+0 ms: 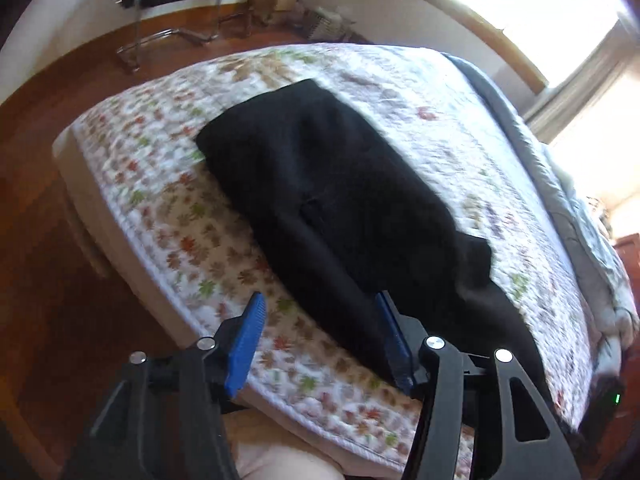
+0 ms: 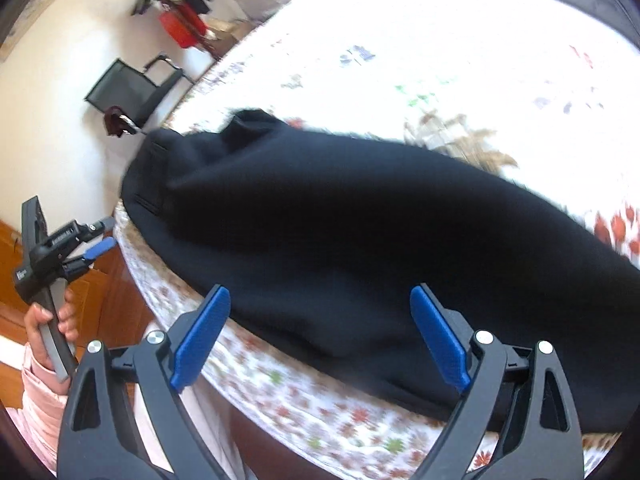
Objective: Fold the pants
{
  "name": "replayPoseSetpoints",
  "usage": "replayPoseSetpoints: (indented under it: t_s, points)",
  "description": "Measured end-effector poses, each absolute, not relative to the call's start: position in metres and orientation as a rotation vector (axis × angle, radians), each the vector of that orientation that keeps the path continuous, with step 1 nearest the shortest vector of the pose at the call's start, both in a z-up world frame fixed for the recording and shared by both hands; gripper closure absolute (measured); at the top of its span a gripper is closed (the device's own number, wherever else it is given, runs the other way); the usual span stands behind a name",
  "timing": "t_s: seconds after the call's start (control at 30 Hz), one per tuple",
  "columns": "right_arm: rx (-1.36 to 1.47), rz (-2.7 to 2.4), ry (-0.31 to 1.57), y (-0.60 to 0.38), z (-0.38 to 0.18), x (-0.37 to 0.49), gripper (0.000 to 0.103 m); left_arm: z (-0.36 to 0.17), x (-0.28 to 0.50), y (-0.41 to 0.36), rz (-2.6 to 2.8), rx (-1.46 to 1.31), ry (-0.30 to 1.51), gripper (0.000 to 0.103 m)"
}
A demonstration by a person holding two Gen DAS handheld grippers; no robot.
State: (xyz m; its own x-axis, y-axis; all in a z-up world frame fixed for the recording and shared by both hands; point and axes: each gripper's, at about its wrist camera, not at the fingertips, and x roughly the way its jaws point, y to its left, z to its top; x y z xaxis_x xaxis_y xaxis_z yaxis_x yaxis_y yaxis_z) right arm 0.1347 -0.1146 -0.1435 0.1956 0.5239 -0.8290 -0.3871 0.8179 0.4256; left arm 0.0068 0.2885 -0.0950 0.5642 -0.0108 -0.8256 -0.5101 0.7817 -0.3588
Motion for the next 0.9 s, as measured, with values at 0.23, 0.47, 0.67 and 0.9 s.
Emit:
replayPoseSetpoints:
  t_s: [0.23, 0.47, 0.67, 0.9]
  points:
    - [0.089, 0.657, 1.302, -0.067, -0.173, 0.144, 0.013, -0.116, 0.062, 0.28, 0.28, -0.491, 0.991, 0.045]
    - [0.068, 0.687, 1.323, -0.058, -0.169, 0.152, 0.012, -0.114, 0.085, 0.282, 0.225, -0.461, 1.032, 0.039]
    - [0.03, 0.804, 1.209, -0.021, -0.126, 0.2, 0.012, -0.093, 0.099, 0.297, 0.28, -0.412, 0.961, 0.026]
    - [-0.029, 0.924, 1.259, 0.032, -0.148, 0.261, 0.031, -0.124, 0.106, 0.318, 0.309, -0.461, 1.007, 0.026]
